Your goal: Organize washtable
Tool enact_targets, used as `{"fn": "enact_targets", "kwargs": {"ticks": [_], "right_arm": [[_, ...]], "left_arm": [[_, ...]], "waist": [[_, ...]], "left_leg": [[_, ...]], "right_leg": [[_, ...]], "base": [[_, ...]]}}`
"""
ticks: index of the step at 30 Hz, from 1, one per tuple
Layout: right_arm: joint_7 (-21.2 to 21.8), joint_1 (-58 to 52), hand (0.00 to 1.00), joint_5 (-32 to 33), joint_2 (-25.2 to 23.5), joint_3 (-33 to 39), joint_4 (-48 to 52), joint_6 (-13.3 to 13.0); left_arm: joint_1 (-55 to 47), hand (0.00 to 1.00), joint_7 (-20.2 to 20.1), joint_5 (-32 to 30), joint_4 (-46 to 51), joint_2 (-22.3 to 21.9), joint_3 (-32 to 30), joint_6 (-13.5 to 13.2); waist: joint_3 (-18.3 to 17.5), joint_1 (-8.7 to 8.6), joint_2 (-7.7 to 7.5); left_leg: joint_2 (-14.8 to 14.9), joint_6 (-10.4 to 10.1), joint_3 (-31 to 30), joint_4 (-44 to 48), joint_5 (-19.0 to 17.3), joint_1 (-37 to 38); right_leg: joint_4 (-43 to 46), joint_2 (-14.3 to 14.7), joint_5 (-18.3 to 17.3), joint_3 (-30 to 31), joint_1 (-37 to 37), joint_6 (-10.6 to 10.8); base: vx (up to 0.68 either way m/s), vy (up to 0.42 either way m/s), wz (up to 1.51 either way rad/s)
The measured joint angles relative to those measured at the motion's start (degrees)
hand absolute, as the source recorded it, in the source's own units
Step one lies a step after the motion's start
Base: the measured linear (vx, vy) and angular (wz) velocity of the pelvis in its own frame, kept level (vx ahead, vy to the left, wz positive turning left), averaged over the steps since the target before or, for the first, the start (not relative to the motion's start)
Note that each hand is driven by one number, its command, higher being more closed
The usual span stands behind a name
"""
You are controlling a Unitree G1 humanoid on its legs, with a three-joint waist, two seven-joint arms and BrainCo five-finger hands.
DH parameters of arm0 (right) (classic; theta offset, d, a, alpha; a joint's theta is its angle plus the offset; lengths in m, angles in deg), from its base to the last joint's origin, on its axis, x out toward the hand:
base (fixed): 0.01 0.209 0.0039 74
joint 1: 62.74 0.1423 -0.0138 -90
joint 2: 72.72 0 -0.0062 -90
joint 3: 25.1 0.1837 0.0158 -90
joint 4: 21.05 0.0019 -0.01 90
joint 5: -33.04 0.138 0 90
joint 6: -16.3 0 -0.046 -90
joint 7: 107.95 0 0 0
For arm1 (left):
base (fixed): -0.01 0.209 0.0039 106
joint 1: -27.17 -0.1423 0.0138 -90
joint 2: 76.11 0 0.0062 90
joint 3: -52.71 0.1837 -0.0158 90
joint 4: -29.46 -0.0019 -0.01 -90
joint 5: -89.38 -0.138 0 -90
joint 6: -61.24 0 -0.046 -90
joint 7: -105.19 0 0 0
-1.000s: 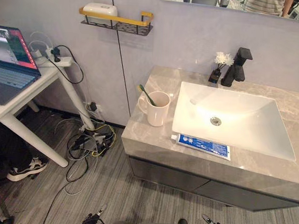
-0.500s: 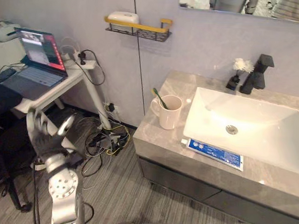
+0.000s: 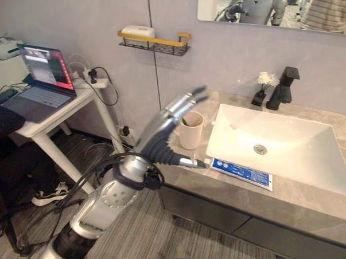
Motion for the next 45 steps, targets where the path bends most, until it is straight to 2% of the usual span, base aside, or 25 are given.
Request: {"fn": "enact_targets", "kwargs": {"ticks": [5, 10, 12, 16, 19, 21, 24, 27, 37, 38, 45], "right_arm": [[0.54, 0.02, 0.0, -0.01, 0.15, 0.14, -0.07, 0.43], [0.55, 0.12, 0.0, -0.13, 0.31, 0.78, -0.06, 1.19], [0.55, 0.65, 0.0, -0.13, 0.23, 0.79, -0.03, 1.65], [0.54, 0.69, 0.0, -0.12, 0.25, 2.13, 0.2, 1.66], [0.52, 1.04, 0.0, -0.11, 0.25, 2.97, 0.52, 1.69], [0.44, 1.79, 0.0, -0.11, 0.35, 3.15, 0.79, 1.68], [0.43, 2.06, 0.0, -0.12, 0.31, 3.14, 1.15, 1.69], [0.34, 1.83, 0.0, -0.12, 0.34, 3.17, 2.95, 1.69], [0.28, 2.25, 0.0, -0.11, 0.38, 3.38, 3.09, 1.69], [0.28, 2.28, 0.0, -0.11, 0.37, 3.38, 3.09, 1.69], [0.26, 2.27, 0.0, -0.11, 0.32, 3.3, 3.2, 1.7]], "left_arm": [[6.32, 0.0, -2.73, -3.37, -8.83, -0.05, 5.7, 1.72], [14.06, 0.0, -4.77, -7.84, -17.94, -1.4, 10.75, 3.73], [16.2, 0.0, -4.9, -8.58, -21.28, -3.11, 12.29, 4.26], [19.62, 0.0, -5.55, -10.43, -23.83, -5.6, 15.14, 4.49], [20.52, 0.0, -5.82, -10.46, -27.32, -6.21, 15.83, 4.48], [20.51, 0.0, -5.93, -10.52, -31.87, -6.25, 16.22, 5.44], [20.48, 0.0, -6.14, -10.54, -34.46, -6.37, 17.0, 6.07], [20.46, 0.0, -6.45, -10.54, -35.94, -6.39, 17.01, 6.18], [20.45, 0.0, -7.22, -10.53, -39.09, -6.38, 16.95, 6.78], [20.45, 1.0, -7.22, -10.53, -39.24, -6.39, 16.95, 6.78], [20.32, 1.0, -7.12, -10.5, -41.17, -6.55, 16.84, 7.12]], "waist": [[0.01, -1.6, -0.06], [0.03, -2.12, -0.1], [0.06, -3.03, -0.06], [0.18, -3.34, 0.15], [0.33, -3.79, 0.3], [0.53, -4.48, 0.56], [1.59, -4.55, 0.96], [2.39, -4.59, 1.4], [2.81, -4.77, 1.41], [2.82, -4.78, 1.41], [4.65, -4.95, 1.29]], "left_leg": [[0.08, 0.02, 2.21, -0.6, -0.03, -0.06], [0.06, 0.03, 4.76, -0.97, -0.03, 0.01], [0.01, 0.04, 4.96, -1.09, -0.03, 0.07], [0.03, 0.32, 5.4, -1.03, -0.21, 0.17], [0.02, 0.49, 5.6, -1.07, -0.4, 1.07], [0.02, 0.41, 5.95, -1.07, -0.67, 1.15], [0.01, 0.45, 6.05, -1.06, -0.74, 1.15], [0.09, 0.44, 6.06, -1.47, -0.74, 1.31], [-0.06, 0.43, 6.11, -2.52, -0.74, 2.2], [-0.09, 0.43, 6.11, -2.52, -0.74, 2.21], [-0.06, 0.44, 6.22, -2.46, -0.74, 2.76]], "right_leg": [[0.0, 0.0, 0.37, 2.3, -1.93, -0.14], [0.01, -0.02, 0.9, 4.9, -3.83, 0.02], [0.02, -0.07, 0.99, 5.02, -3.97, 0.02], [0.2, -0.07, 0.96, 5.3, -4.17, 0.0], [0.12, -0.05, 1.06, 5.39, -3.8, -0.14], [0.03, -0.06, 1.13, 5.57, -3.58, -0.21], [-0.11, -0.06, 0.77, 5.62, -3.65, -0.74], [-0.3, 0.01, 0.77, 5.58, -3.73, -0.69], [-0.13, -0.2, 1.15, 4.85, -3.66, -0.12], [-0.15, -0.22, 1.15, 4.84, -3.65, -0.11], [-0.51, -0.22, 1.2, 4.85, -3.11, -0.03]], "base": [[0.03, 0.008, -0.23], [0.05, 0.003, -0.25], [0.04, -0.005, -0.08], [0.02, -0.005, -0.03], [-0.01, 0.006, -0.04], [-0.04, 0.022, -0.09], [-0.04, 0.018, -0.04], [0.0, 0.0, 0.0], [0.04, 0.004, 0.01], [0.0, 0.0, 0.0], [-0.02, 0.003, 0.0]]}}
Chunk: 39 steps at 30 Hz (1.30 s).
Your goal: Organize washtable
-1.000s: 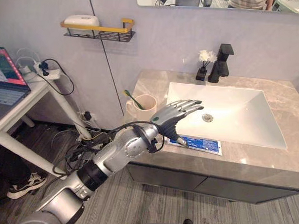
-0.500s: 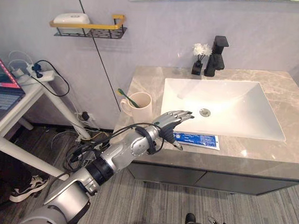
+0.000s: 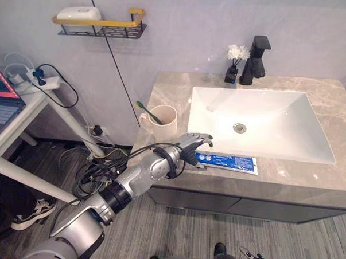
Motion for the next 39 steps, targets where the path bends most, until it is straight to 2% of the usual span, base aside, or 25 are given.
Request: {"fn": "enact_targets", "kwargs": {"ticks": [5, 9, 22, 26, 29, 32, 35, 38, 39], "right_arm": [[-0.05, -0.08, 0.0, 0.0, 0.0, -0.25, 0.26, 0.0], [-0.06, -0.02, 0.0, 0.0, 0.0, -0.25, 2.08, -0.06], [-0.1, 0.15, 0.0, 0.0, -0.25, -0.29, 2.0, -0.04], [-0.54, 0.1, 0.0, 0.01, -0.24, -0.33, 2.0, -0.05], [-0.55, -0.14, 0.0, 0.05, -0.24, -0.29, 1.96, -0.13], [-0.53, -0.35, 0.0, 0.32, -0.31, -0.28, 1.95, -0.18], [-0.16, -1.21, 0.0, 4.73, -0.58, -0.9, 2.8, -1.44], [1.63, -5.36, 0.0, 8.47, -0.47, -5.31, 11.83, -2.12], [3.33, -6.96, 0.0, 12.48, -0.22, -7.32, 16.48, -2.69]], "left_arm": [[-0.02, 1.0, 0.28, 0.0, 0.01, -0.39, -0.3, 0.24], [0.16, 1.0, 0.65, 0.0, 0.05, -0.69, -1.61, 0.62], [0.04, 1.0, -0.02, -0.2, 1.08, -0.85, -0.89, -0.34], [-0.52, 1.0, -0.16, -2.14, 3.55, -0.7, 0.59, -0.36], [-1.31, 1.0, -0.64, -2.14, 7.73, -0.74, 1.87, -0.35], [-2.19, 1.0, -0.61, -2.05, 18.29, -0.15, 2.22, -0.49], [-2.92, 1.0, 0.38, -0.26, 28.09, -0.72, 2.15, -3.25], [-4.77, 1.0, 1.68, 1.31, 34.66, -2.14, 0.57, -5.97], [-6.31, 1.0, 3.51, 1.32, 36.27, -2.7, -0.46, -6.7]], "waist": [[-0.01, -0.07, 0.02], [0.14, -1.34, 0.26], [0.97, -1.23, 0.38], [1.12, -1.22, 0.5], [1.1, -1.0, 0.53], [1.08, -0.69, 0.53], [0.9, -0.03, 0.61], [0.14, 0.48, 1.09], [-0.19, 0.6, 1.13]], "left_leg": [[0.15, -0.01, 0.62, -0.31, 0.0, -0.11], [0.19, -0.02, 1.19, -1.07, -0.01, 0.39], [0.11, 0.0, 1.19, -1.02, -0.02, 0.54], [0.13, 0.0, 1.24, -0.97, -0.02, 0.57], [0.06, 0.02, 1.31, -0.73, -0.01, -0.02], [-0.24, 0.04, 1.22, 0.03, 0.02, -1.22], [-0.43, 0.04, 1.29, 0.81, 0.02, -1.52], [-0.38, 0.04, 1.91, 0.93, 0.02, -1.62], [-0.31, 0.04, 2.84, 0.92, 0.01, -1.52]], "right_leg": [[0.0, 0.11, -0.02, 0.31, -0.61, 0.03], [0.0, 0.2, -0.04, 0.62, -0.87, 0.05], [-0.01, 0.11, 0.02, 0.26, -0.6, 0.09], [-0.01, 0.12, 0.04, 0.31, -0.6, 0.11], [0.38, 0.02, 0.08, 0.54, -1.05, 0.14], [0.42, -0.25, 0.29, 0.74, -1.83, 0.3], [0.43, -0.43, 0.33, 0.94, -1.8, 0.26], [0.44, -0.31, 0.5, 1.96, -2.33, 0.12], [0.44, -0.17, 0.71, 3.06, -2.88, 0.03]], "base": [[0.0, 0.0, -0.05], [0.04, -0.001, -0.06], [0.01, 0.001, 0.0], [0.0, 0.0, 0.0], [0.0, 0.0, 0.0], [0.0, 0.004, 0.01], [-0.01, 0.001, -0.01], [-0.03, 0.007, -0.14], [-0.04, 0.011, -0.32]]}}
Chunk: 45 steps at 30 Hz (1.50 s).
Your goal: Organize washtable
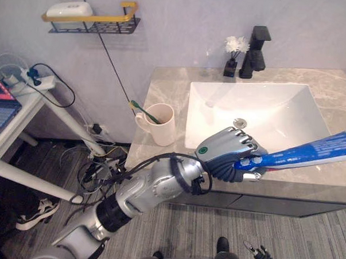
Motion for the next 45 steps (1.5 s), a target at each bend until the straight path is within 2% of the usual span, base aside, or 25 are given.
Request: {"fn": "enact_targets", "kwargs": {"ticks": [2, 4, 8, 12, 15, 18, 19, 21, 23, 27, 33, 41, 45], "right_arm": [[3.4, -1.78, 0.0, 6.41, 0.74, -2.72, 7.25, -0.31], [5.75, -2.96, 0.0, 8.93, 1.61, -4.69, 15.28, -0.44], [10.97, -5.7, 0.0, 16.56, 4.19, -9.35, 35.14, -1.49], [13.2, -10.02, 0.0, 21.04, 5.9, -14.19, 50.18, -0.96], [13.89, -10.97, 0.0, 22.0, 6.89, -17.45, 59.48, -1.0], [16.11, -5.51, 0.0, 23.64, 6.83, -19.91, 70.67, -2.9], [16.35, -4.3, 0.0, 23.64, 6.82, -20.3, 71.35, -3.52], [16.43, -0.43, 0.0, 23.72, 6.87, -21.28, 71.32, -4.07], [16.35, 0.5, 0.0, 23.84, 6.88, -22.66, 71.33, -4.05], [16.16, 2.18, 0.0, 28.12, 6.89, -24.96, 71.34, -3.97], [15.42, 5.87, 0.0, 28.53, 7.22, -25.87, 71.37, -4.0], [14.21, 9.44, 0.0, 30.38, 7.81, -29.4, 71.31, -4.03], [13.94, 9.55, 0.0, 30.52, 8.19, -29.66, 70.19, -4.02]], "left_arm": [[-2.01, 1.0, 2.39, -0.12, 1.32, -0.24, -2.04, -1.01], [-3.13, 1.0, 3.6, -0.42, 2.81, 0.37, -3.8, -1.16], [-5.99, 1.0, 4.26, -1.28, 9.41, 4.51, -7.74, -1.92], [-9.94, 1.0, 5.28, -1.31, 15.94, 7.76, -13.28, -4.25], [-11.77, 1.0, 5.88, -1.37, 16.63, 9.27, -17.16, -4.97], [-14.6, 1.0, 6.28, -3.31, 16.52, 9.58, -22.06, -4.76], [-14.86, 1.0, 6.45, -3.48, 16.22, 9.53, -22.88, -4.53], [-15.07, 1.0, 7.8, -3.77, 15.5, 9.57, -25.55, -3.52], [-16.19, 1.0, 9.24, -4.92, 15.5, 9.32, -27.86, -3.16], [-17.63, 1.0, 10.53, -5.93, 11.47, 8.45, -29.54, -2.12], [-19.41, 1.0, 10.51, -7.55, 7.73, 6.12, -31.17, -0.33], [-19.92, 1.0, 10.26, -7.49, 7.01, 3.92, -30.86, -0.77], [-21.38, 1.0, 10.07, -7.41, 7.01, 3.76, -28.29, -1.16]], "waist": [[-0.57, 0.09, -0.12], [-0.66, 0.18, -0.26], [-1.26, 0.55, -0.49], [-2.68, 0.77, -0.91], [-3.22, 0.98, -1.92], [-4.91, 1.53, -2.42], [-5.46, 1.59, -2.64], [-6.36, 3.73, -3.19], [-6.39, 4.51, -3.24], [-6.53, 4.62, -3.4], [-6.82, 4.67, -3.79], [-6.97, 4.66, -4.03], [-6.98, 4.9, -4.06]], "left_leg": [[0.17, 0.05, 1.85, -0.07, -0.07, 0.16], [0.26, 0.08, 3.42, 0.02, -0.19, 0.68], [0.38, 0.13, 5.57, 1.62, -1.63, 0.79], [0.46, 0.08, 5.99, 1.92, -1.76, 0.79], [0.45, 0.08, 5.97, 2.08, -1.77, 0.76], [0.37, 0.05, 4.81, 2.33, -1.47, 0.19], [0.35, 0.06, 4.43, 2.29, -1.34, 0.05], [0.26, 0.15, 3.01, 2.22, -1.07, 0.11], [0.14, 0.2, 2.86, 2.09, -0.95, 0.06], [0.1, 0.09, 2.0, 1.71, -0.62, 0.03], [0.16, 0.03, 1.27, 1.32, -0.04, 0.19], [0.21, 0.03, -0.03, 0.78, 0.05, 0.4], [0.23, -0.01, -0.13, 0.61, 0.14, 0.38]], "right_leg": [[0.0, 0.31, 0.54, 1.94, -1.03, -0.14], [0.0, 0.57, 1.03, 3.46, -1.37, -0.14], [-0.02, 0.79, 1.4, 5.28, -1.75, -0.08], [-0.02, 0.9, 1.76, 5.82, -1.78, -0.36], [-0.04, 0.94, 2.12, 6.16, -1.84, -0.45], [-0.04, 0.69, 2.5, 5.09, -1.59, -0.12], [-0.03, 0.62, 2.47, 4.59, -1.42, -0.16], [-0.03, 0.45, 2.4, 3.3, -0.46, -0.28], [-0.03, 0.33, 2.39, 3.25, -0.45, -0.28], [-0.03, 0.29, 2.34, 2.52, -0.19, -0.32], [-0.02, 0.34, 2.32, 1.57, 0.13, -0.36], [-0.03, 0.33, 1.89, 0.27, 1.14, -0.63], [-0.03, 0.33, 1.86, 0.1, 1.15, -0.65]], "base": [[-0.06, 0.016, -0.48], [-0.07, 0.019, -0.45], [-0.07, 0.025, -0.34], [-0.03, 0.011, -0.08], [-0.05, 0.009, -0.05], [-0.04, -0.005, 0.17], [0.0, -0.013, 0.39], [-0.01, -0.006, 0.33], [-0.01, 0.006, 0.11], [0.0, -0.004, 0.08], [0.02, -0.009, 0.07], [-0.01, -0.004, 0.09], [0.0, 0.0, 0.0]]}}
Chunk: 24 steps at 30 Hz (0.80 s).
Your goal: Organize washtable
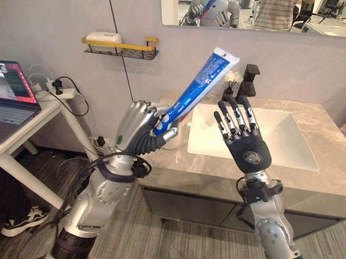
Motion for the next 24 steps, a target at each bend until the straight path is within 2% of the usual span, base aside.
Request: {"fn": "enact_targets", "kwargs": {"ticks": [7, 15, 24], "right_arm": [[-0.28, 1.8, 0.0, 0.24, 0.0, -2.18, -4.25, 0.17], [-0.28, 1.82, 0.0, 2.14, 0.0, -4.46, -4.59, 0.25], [-0.27, 2.33, 0.0, 2.23, 0.0, -5.89, -6.86, 0.37]], "left_arm": [[0.01, 1.0, -0.55, 0.5, 0.0, -1.05, 3.32, -0.37], [0.02, 1.0, -2.27, 0.78, 0.0, -1.2, 8.81, -0.54], [0.05, 1.0, -4.38, 1.81, 0.0, -1.05, 14.36, -1.99]], "waist": [[-0.03, 0.0, -0.06], [-0.01, 0.49, -0.15], [0.01, 0.87, -0.62]], "left_leg": [[-0.01, 0.02, -0.28, -0.11, 0.13, -0.06], [0.0, -0.01, -0.96, -0.09, 0.21, -0.45], [0.01, -0.01, -1.13, -0.1, 0.23, -0.54]], "right_leg": [[0.0, 0.0, -0.02, -0.21, 0.0, -0.01], [0.0, -0.04, -0.12, -1.0, 0.01, -0.01], [0.0, -0.06, -0.25, -1.29, 0.04, -0.05]], "base": [[0.0, 0.0, 0.0], [0.0, -0.003, 0.04], [0.0, 0.0, 0.0]]}}
